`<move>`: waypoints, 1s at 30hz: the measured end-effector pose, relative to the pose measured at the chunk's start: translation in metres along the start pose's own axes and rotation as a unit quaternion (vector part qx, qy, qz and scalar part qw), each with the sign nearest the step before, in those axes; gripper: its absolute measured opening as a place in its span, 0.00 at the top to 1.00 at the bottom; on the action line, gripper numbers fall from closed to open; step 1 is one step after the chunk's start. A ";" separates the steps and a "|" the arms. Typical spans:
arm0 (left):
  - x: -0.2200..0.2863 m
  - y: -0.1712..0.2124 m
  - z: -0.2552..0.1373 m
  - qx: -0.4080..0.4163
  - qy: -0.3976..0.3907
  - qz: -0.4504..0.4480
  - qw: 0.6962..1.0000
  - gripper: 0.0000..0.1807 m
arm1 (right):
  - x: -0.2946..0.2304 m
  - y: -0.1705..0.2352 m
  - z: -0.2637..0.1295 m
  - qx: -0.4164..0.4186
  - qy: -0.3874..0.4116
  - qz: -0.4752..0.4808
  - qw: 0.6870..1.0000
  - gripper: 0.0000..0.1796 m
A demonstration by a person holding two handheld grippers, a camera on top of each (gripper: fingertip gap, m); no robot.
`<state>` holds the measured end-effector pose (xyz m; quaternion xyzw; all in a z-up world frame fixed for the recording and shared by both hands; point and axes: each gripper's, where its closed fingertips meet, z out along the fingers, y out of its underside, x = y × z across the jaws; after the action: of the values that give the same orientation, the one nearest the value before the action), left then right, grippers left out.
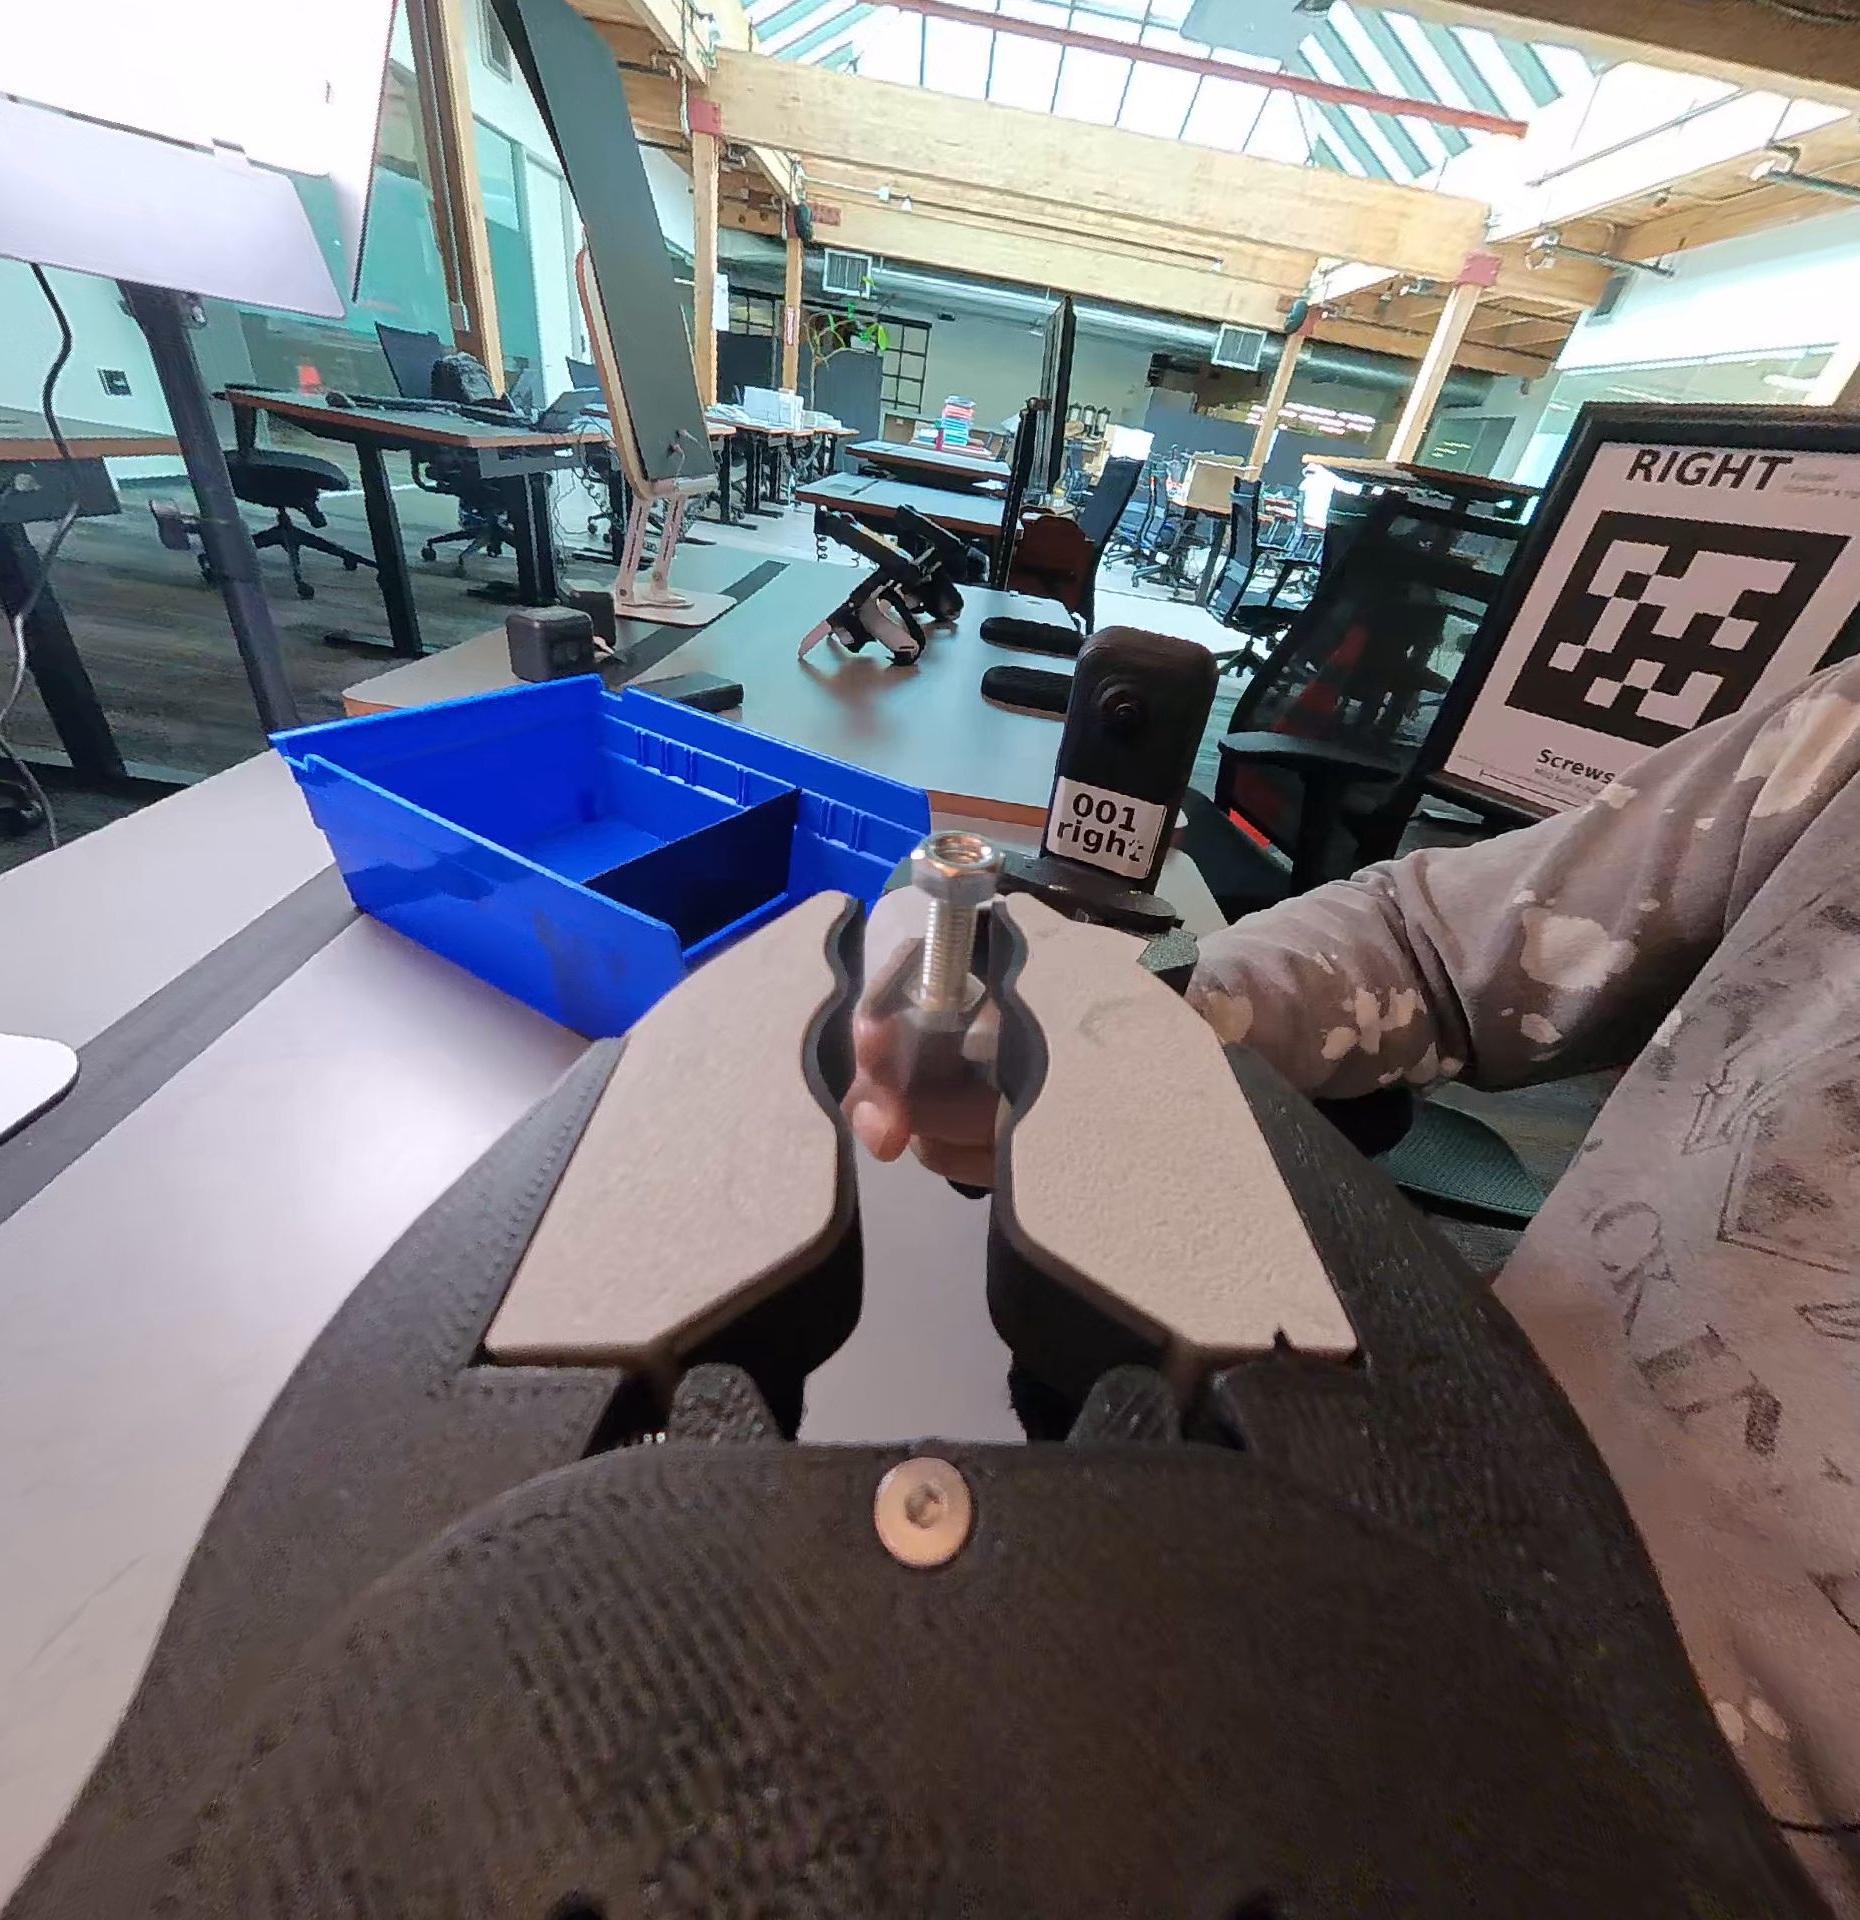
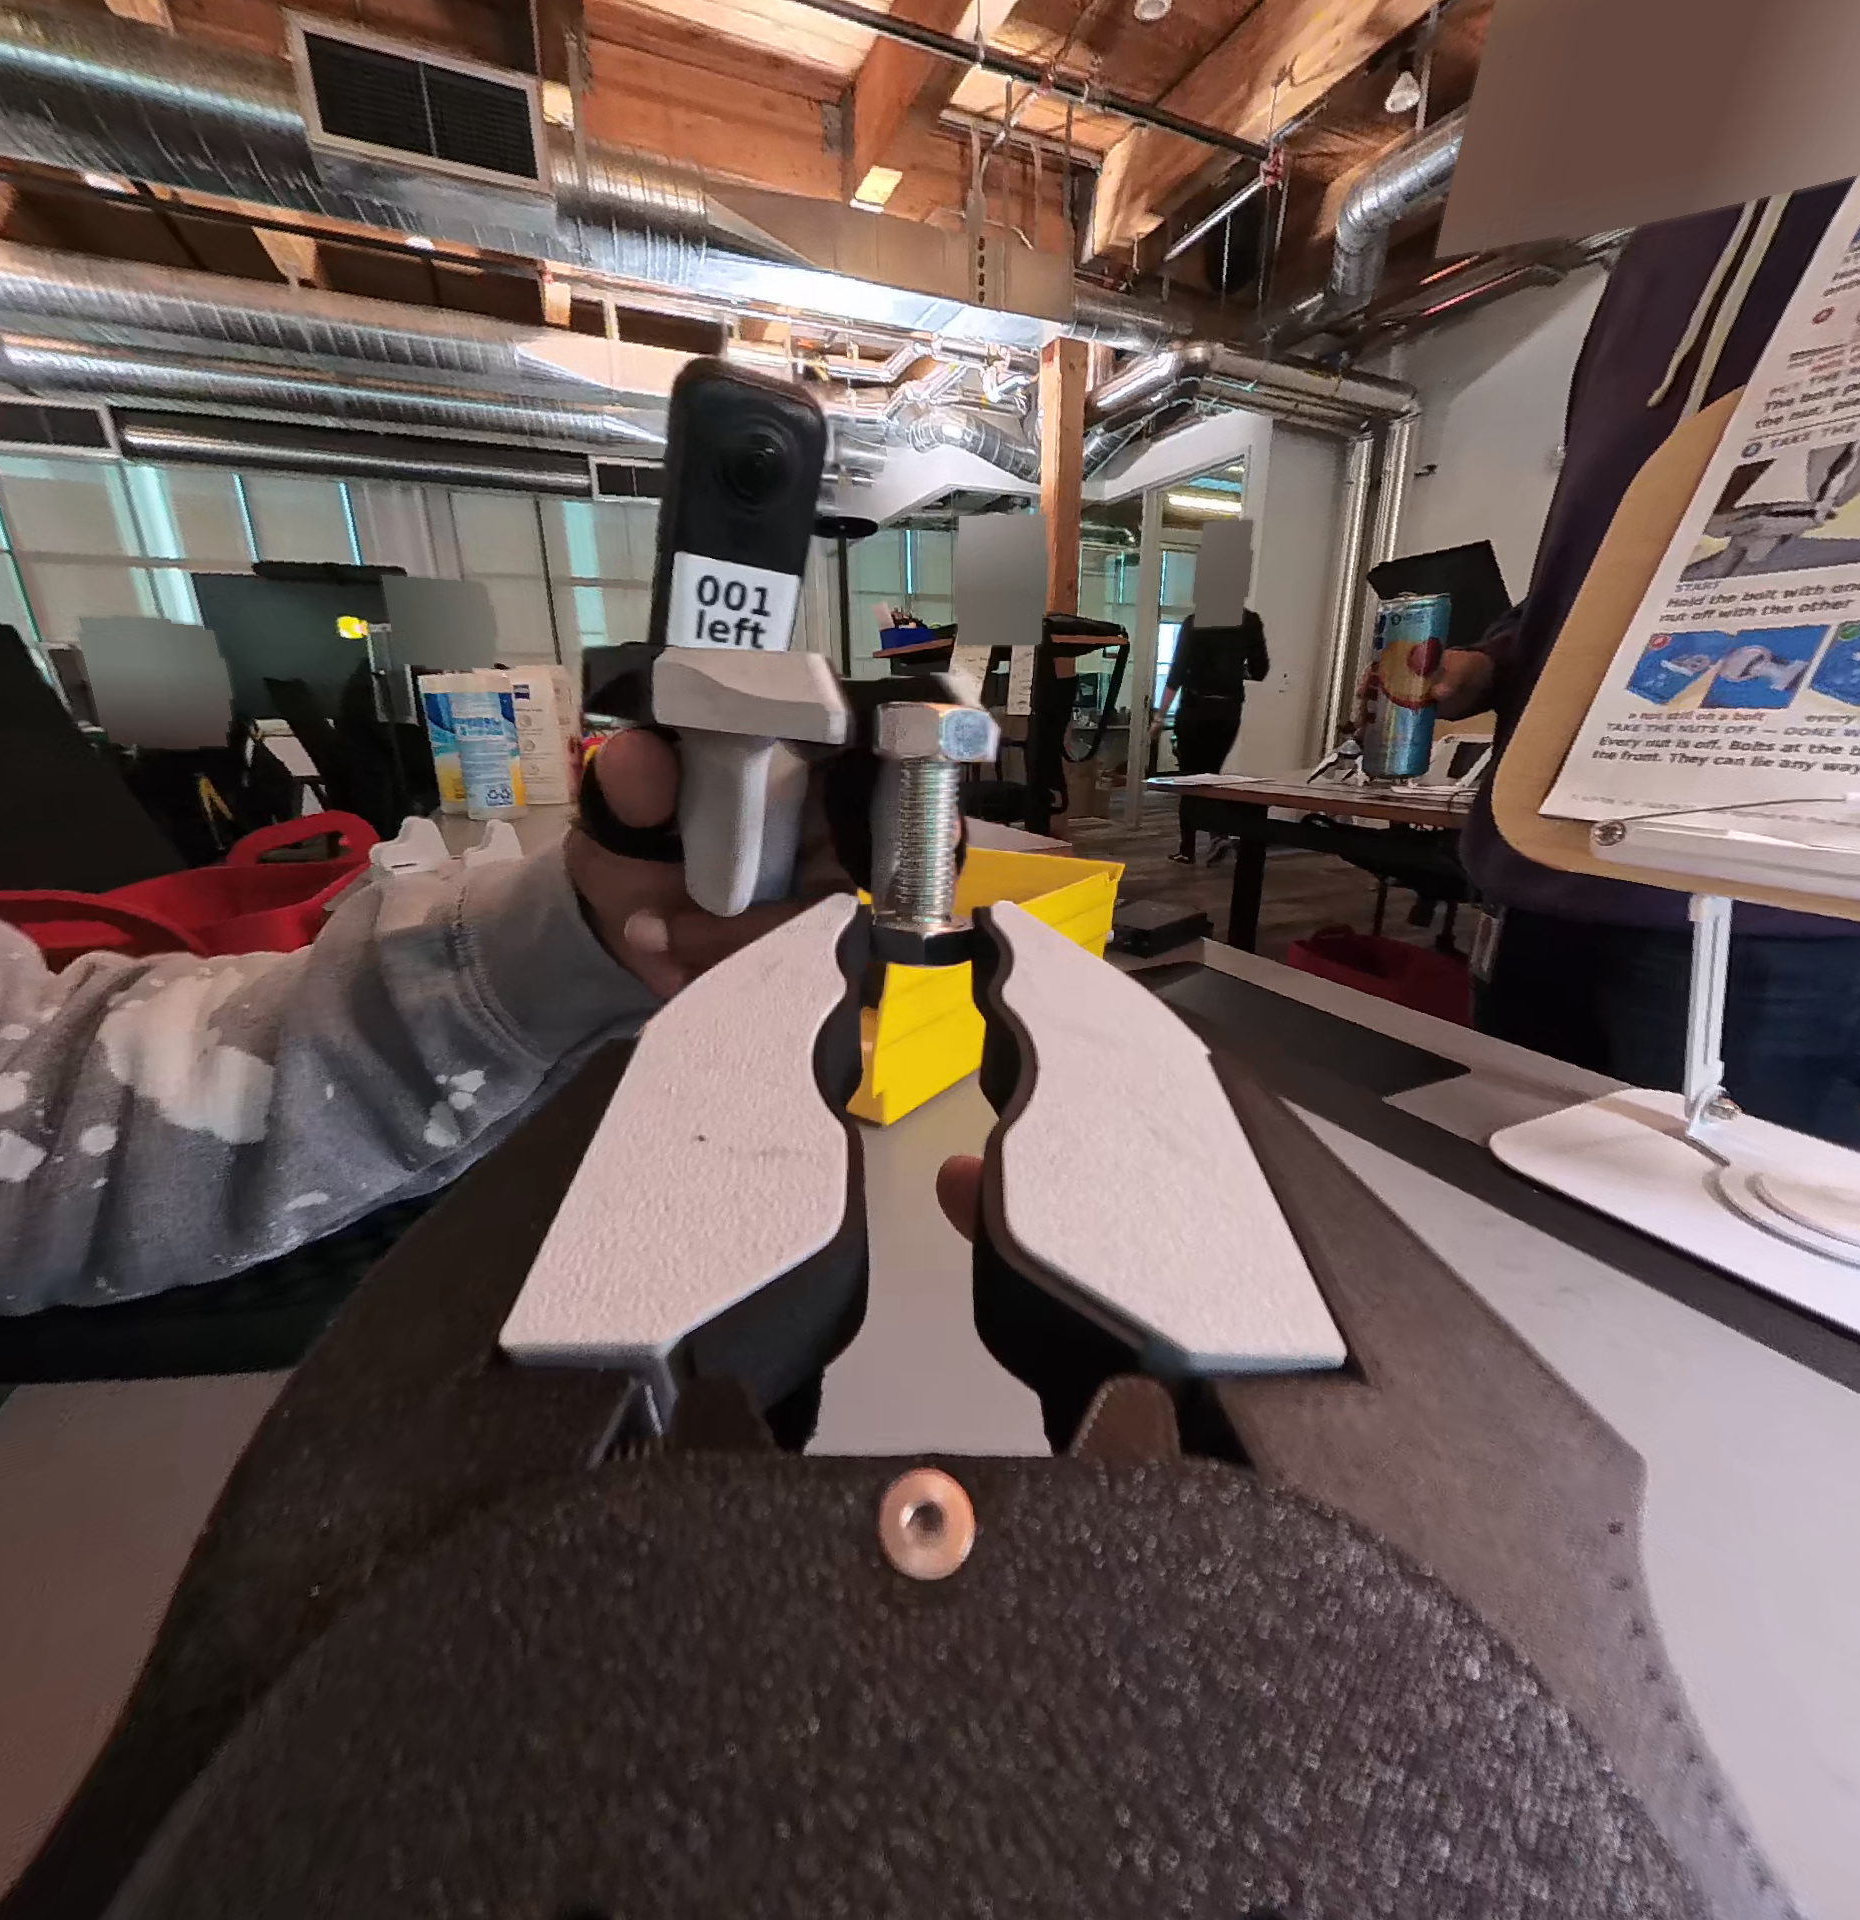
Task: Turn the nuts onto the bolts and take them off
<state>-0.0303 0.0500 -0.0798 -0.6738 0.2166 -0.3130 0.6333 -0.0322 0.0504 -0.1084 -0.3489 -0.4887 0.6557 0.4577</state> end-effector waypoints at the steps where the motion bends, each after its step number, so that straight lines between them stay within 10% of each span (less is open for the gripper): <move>1: 0.000 -0.003 0.000 0.005 -0.005 0.002 1.000 0.87 | 0.002 -0.003 0.004 0.000 0.003 0.003 1.000 0.90; 30: -0.019 -0.042 -0.030 0.065 -0.107 0.016 0.992 0.88 | -0.005 -0.033 0.037 0.053 -0.034 0.017 0.998 0.90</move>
<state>-0.0689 0.0459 -0.0406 -0.6575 0.1380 -0.2421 0.7000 -0.0551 0.0372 -0.0662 -0.3100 -0.4627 0.6998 0.4474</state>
